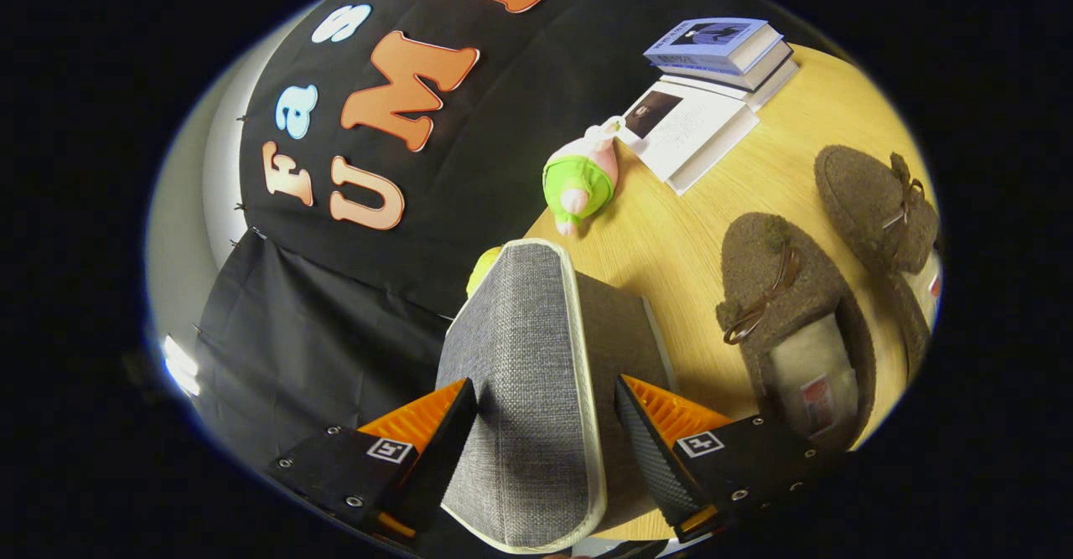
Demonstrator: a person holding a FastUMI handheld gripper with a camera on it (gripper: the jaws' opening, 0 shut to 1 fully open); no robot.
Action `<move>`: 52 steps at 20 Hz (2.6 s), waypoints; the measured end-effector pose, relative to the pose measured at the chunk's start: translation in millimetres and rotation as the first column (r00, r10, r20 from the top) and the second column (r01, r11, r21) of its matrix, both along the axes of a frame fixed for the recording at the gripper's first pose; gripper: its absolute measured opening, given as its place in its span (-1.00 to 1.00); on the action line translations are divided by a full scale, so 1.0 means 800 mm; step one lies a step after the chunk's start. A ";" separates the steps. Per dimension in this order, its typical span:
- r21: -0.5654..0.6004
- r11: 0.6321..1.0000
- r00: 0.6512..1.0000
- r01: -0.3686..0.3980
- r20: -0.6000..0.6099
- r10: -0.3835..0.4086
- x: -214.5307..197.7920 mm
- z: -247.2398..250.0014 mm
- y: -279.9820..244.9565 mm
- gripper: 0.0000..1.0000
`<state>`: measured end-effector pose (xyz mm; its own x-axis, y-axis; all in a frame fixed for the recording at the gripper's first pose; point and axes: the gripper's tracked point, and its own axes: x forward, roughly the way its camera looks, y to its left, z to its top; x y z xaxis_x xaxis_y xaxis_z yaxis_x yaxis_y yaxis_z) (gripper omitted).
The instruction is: Open the storage box then place both shoes into the box .Put the left shoe in first, then the right shoe, with the right side of both shoes facing outward in a uniform manner.
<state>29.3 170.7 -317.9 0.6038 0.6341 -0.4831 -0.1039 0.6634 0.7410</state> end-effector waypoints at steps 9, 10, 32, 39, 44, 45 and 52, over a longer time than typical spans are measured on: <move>0.036 0.999 1.000 0.009 -0.028 -0.008 -0.009 0.011 -0.002 0.43; 0.030 1.000 1.000 0.010 -0.022 -0.009 -0.010 0.014 -0.006 0.33; -0.005 0.995 0.974 -0.101 0.203 0.100 -0.024 0.199 0.114 -0.95; -0.009 0.981 0.956 -0.195 0.220 0.192 -0.035 0.216 0.214 -0.94; -0.032 0.965 0.942 -0.259 0.212 0.260 -0.044 0.205 0.281 -0.87; -0.037 0.961 0.938 -0.274 0.210 0.276 -0.046 0.202 0.294 -0.87; -0.062 0.942 0.916 -0.330 0.218 0.336 -0.054 0.190 0.342 0.31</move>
<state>-14.1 444.3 -166.3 0.4533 0.8073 -0.3779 -0.4822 0.5787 0.6577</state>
